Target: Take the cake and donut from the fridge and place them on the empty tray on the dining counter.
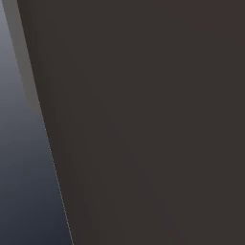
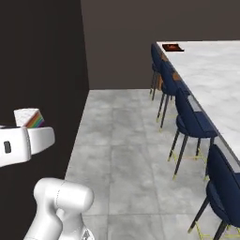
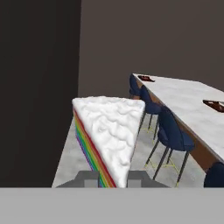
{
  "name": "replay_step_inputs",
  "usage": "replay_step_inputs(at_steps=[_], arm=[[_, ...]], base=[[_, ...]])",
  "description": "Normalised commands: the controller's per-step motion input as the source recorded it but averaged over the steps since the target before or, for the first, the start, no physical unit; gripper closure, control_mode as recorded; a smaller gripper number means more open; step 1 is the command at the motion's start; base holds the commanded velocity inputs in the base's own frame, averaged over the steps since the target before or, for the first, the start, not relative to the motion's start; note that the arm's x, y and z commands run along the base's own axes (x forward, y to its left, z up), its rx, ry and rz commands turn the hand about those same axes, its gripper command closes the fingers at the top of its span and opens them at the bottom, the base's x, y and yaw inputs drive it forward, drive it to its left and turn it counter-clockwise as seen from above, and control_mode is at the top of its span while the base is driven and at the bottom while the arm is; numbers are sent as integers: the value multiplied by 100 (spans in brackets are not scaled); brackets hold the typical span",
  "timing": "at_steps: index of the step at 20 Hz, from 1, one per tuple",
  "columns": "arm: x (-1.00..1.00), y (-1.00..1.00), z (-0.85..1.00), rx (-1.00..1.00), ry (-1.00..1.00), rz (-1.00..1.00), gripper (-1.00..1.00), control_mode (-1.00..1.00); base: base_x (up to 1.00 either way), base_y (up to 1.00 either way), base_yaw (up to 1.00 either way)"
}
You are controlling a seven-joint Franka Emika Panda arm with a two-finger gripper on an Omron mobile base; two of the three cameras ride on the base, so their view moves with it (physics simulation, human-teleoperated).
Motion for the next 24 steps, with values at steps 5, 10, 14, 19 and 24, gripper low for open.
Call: replay_step_inputs(at_steps=[5,10,14,19,24], arm=[[0,0,0,0,0,0,100,100],[0,0,0,0,0,0,100,100],[0,0,0,0,0,0,100,100],[0,0,0,0,0,0,100,100],[0,0,0,0,0,0,100,100]], base=[[100,35,0],[100,-4,4],[100,-7,2],[100,-24,1],[100,-18,0]])
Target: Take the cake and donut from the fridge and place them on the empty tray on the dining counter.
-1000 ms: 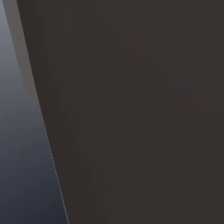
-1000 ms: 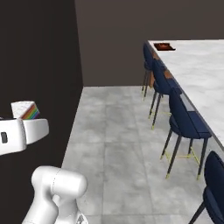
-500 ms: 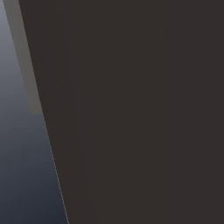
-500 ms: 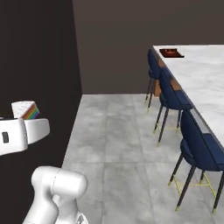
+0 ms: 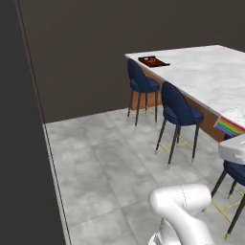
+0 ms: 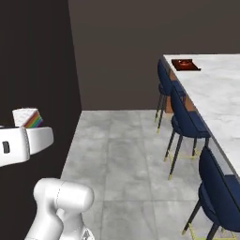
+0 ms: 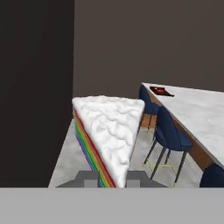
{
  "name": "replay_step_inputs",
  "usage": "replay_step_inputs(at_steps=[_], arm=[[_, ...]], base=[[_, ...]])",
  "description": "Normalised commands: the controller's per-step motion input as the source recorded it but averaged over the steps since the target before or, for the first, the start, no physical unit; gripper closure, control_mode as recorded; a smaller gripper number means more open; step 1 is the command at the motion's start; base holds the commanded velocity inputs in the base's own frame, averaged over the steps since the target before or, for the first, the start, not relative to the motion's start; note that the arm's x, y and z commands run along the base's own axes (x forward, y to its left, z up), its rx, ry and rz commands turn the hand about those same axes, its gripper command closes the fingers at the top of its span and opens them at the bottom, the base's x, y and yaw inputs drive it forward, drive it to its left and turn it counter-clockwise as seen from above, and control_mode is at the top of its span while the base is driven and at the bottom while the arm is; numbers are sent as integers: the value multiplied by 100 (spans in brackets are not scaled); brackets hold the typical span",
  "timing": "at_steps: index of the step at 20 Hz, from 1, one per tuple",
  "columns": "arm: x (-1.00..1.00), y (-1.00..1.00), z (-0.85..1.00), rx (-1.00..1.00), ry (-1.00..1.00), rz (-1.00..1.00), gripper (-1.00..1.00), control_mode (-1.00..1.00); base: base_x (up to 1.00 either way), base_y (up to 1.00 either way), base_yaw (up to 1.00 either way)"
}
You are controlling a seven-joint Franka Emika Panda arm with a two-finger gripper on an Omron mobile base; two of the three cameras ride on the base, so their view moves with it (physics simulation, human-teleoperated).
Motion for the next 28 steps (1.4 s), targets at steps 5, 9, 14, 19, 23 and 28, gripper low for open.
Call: replay_step_inputs(at_steps=[5,9,14,19,23,28], arm=[[0,0,0,0,0,0,100,100],[0,0,0,0,0,0,100,100],[0,0,0,0,0,0,100,100],[0,0,0,0,0,0,100,100],[0,0,0,0,0,0,100,100],[0,0,0,0,0,0,100,100]], base=[[100,-15,0],[100,-8,-2],[100,0,-14],[100,0,-23],[100,1,-27],[100,3,-26]])
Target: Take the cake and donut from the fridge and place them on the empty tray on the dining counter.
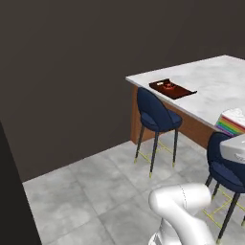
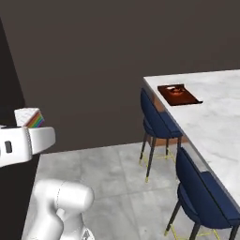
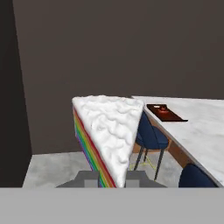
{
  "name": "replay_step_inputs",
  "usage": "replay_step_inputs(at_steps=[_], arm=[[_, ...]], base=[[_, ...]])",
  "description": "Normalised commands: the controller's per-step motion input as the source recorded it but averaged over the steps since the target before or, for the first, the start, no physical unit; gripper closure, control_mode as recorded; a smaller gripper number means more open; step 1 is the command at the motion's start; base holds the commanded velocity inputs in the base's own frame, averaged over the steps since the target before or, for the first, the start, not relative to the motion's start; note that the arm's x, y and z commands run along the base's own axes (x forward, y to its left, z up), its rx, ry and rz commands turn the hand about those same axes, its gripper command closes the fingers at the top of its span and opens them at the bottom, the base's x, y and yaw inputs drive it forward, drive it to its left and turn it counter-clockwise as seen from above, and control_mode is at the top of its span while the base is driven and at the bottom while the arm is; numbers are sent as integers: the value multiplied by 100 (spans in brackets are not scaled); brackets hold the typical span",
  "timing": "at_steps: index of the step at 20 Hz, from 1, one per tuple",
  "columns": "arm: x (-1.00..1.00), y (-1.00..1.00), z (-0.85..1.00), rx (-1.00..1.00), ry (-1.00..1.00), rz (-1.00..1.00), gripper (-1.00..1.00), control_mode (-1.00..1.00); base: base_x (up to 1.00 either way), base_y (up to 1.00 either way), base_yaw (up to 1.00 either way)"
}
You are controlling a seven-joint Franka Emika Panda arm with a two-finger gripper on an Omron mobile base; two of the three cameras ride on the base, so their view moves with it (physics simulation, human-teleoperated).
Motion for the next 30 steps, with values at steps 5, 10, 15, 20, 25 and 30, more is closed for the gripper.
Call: replay_step_inputs(at_steps=[5,10,15,20,25,30], arm=[[0,0,0,0,0,0,100,100],[0,0,0,0,0,0,100,100],[0,0,0,0,0,0,100,100],[0,0,0,0,0,0,100,100],[0,0,0,0,0,0,100,100],[0,0,0,0,0,0,100,100]], base=[[100,5,-23],[100,9,-24],[100,5,-31],[81,7,-36],[26,-2,-54],[33,-1,-63]])
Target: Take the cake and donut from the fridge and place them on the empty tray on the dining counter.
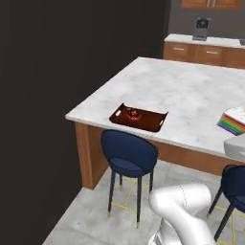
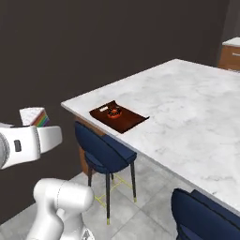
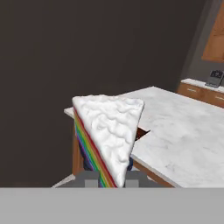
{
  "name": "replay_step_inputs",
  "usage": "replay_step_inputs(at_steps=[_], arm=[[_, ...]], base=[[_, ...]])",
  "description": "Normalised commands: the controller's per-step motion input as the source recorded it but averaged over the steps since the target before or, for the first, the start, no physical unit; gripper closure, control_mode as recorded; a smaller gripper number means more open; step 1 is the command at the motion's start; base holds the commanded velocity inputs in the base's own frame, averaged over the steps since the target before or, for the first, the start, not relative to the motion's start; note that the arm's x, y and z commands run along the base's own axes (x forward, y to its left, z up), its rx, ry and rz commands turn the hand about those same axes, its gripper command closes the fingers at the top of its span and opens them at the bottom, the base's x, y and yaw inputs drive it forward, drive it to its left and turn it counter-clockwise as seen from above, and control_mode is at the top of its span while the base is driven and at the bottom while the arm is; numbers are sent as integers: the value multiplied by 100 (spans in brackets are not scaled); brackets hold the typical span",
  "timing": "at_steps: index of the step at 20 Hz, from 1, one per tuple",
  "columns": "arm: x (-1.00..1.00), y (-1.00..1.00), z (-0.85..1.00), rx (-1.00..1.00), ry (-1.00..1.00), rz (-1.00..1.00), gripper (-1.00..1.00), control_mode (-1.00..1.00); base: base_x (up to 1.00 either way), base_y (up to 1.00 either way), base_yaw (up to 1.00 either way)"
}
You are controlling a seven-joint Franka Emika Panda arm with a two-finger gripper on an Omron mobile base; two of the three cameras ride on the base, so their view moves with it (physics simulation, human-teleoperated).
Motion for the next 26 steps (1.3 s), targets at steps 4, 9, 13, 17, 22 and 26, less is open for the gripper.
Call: replay_step_inputs(at_steps=[4,9,13,17,22,26], arm=[[0,0,0,0,0,0,100,100],[0,0,0,0,0,0,100,100],[0,0,0,0,0,0,100,100],[0,0,0,0,0,0,100,100],[0,0,0,0,0,0,100,100],[0,0,0,0,0,0,100,100]], base=[[53,33,-56],[47,79,-42],[42,86,-33],[87,11,-28],[100,-19,-20],[100,-5,-17]])
